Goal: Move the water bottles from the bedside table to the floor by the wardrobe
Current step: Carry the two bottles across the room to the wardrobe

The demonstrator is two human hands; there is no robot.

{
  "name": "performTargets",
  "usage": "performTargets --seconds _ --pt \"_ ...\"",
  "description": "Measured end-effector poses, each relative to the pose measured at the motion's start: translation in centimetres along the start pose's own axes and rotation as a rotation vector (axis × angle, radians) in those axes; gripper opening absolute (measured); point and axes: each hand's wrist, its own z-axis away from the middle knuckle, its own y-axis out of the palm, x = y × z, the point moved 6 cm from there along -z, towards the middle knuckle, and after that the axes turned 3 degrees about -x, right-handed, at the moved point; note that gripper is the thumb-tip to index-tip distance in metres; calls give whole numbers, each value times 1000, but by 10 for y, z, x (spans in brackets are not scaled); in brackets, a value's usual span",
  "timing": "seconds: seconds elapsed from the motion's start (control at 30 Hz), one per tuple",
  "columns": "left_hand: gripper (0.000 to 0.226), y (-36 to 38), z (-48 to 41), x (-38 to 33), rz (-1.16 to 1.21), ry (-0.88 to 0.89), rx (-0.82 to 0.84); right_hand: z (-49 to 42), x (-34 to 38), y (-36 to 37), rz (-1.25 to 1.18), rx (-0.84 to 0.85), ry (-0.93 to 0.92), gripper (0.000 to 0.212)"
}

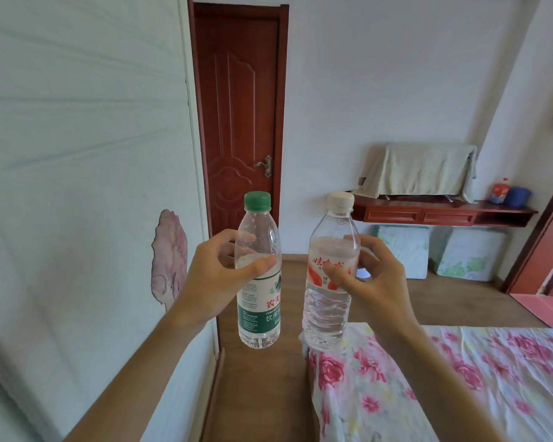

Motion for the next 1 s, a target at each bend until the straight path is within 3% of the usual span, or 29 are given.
performTargets --seconds 0.57,0.9,1.0 --pt "45 49 -198 64 -72 22 -82 -213 -88 28 13 74 -68 54" --pt "51 61 -283 120 -116 -4 -154 -294 -139 50 7 95 -45 70" --pt "50 68 -315 139 -124 -1 -151 -321 -155 56 18 83 -41 59"
